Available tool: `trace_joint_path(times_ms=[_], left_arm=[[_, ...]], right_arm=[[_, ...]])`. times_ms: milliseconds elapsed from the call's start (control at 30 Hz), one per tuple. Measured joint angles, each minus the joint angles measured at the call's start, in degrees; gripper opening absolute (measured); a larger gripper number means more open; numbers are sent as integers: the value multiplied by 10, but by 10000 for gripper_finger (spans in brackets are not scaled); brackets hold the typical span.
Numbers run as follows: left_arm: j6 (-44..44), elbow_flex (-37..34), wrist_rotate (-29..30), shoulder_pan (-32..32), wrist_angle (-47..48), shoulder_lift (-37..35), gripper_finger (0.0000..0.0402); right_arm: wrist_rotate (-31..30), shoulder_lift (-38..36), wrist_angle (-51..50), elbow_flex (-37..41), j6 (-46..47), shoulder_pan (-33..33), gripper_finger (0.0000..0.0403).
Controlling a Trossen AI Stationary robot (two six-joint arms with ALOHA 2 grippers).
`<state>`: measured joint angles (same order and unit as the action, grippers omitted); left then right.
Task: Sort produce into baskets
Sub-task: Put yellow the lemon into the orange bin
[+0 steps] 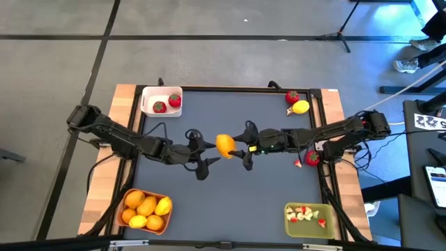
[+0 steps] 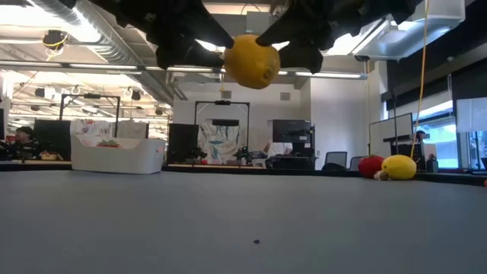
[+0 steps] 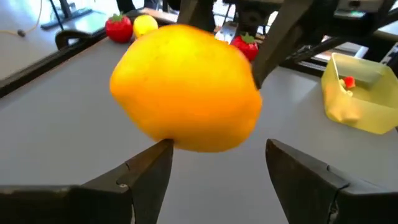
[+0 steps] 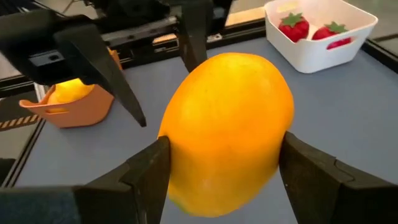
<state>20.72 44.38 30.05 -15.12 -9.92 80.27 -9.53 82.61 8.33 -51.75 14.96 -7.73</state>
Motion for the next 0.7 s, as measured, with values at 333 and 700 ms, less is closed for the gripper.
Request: trace_joint_path(times_ms=[333, 700], left_arm=[[8, 0, -2, 6, 7, -1, 256], [27, 0, -6, 10, 2, -1, 256]], right_arm=[[11, 0, 12, 0, -19, -9, 253], [32, 0, 17, 0, -37, -8, 253]])
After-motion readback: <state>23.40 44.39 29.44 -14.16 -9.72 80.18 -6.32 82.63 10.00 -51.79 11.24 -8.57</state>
